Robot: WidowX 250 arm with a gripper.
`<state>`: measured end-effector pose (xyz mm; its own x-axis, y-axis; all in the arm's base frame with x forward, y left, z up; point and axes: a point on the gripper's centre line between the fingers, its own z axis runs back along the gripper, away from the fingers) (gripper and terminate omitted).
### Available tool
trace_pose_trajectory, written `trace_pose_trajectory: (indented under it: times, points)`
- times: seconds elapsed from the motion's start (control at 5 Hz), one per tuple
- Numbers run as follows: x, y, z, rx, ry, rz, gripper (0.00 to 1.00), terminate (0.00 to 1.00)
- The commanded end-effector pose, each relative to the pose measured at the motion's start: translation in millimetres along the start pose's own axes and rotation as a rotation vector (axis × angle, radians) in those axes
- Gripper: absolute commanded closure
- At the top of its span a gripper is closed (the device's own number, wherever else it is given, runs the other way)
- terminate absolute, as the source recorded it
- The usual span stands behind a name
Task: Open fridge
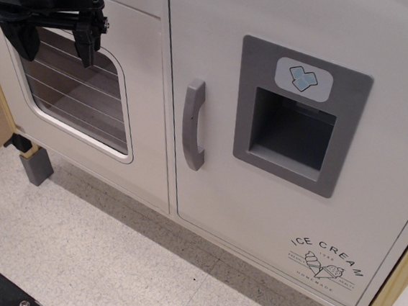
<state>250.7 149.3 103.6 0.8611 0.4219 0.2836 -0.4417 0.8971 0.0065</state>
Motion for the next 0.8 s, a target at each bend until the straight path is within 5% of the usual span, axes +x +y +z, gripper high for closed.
trace_pose_trajectory:
  times: [0.0, 0.6]
  points:
    - [0, 0, 0, 0.0, 0.0, 0.0, 0.0, 0.0]
    - [2, -57, -16, -0.055, -0.11, -0.19, 0.0, 0.0]
